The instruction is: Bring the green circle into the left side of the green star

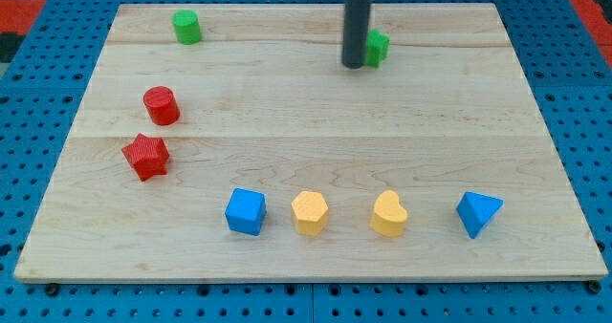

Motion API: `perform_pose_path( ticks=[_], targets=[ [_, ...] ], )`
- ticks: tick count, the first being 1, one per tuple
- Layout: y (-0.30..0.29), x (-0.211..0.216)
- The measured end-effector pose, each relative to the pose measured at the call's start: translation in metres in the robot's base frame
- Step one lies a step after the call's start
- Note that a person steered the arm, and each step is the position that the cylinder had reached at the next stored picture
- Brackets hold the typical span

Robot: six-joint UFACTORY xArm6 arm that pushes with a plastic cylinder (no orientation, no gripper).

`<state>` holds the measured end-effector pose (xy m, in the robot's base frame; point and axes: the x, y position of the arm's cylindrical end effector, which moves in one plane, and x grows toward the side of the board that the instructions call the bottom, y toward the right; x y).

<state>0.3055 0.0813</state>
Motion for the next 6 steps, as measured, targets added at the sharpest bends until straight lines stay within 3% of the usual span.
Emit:
perform_pose_path(
  ticks=[2,6],
  targets=[
    [0.039,-0.015],
    [-0.298,-0.014]
  ],
)
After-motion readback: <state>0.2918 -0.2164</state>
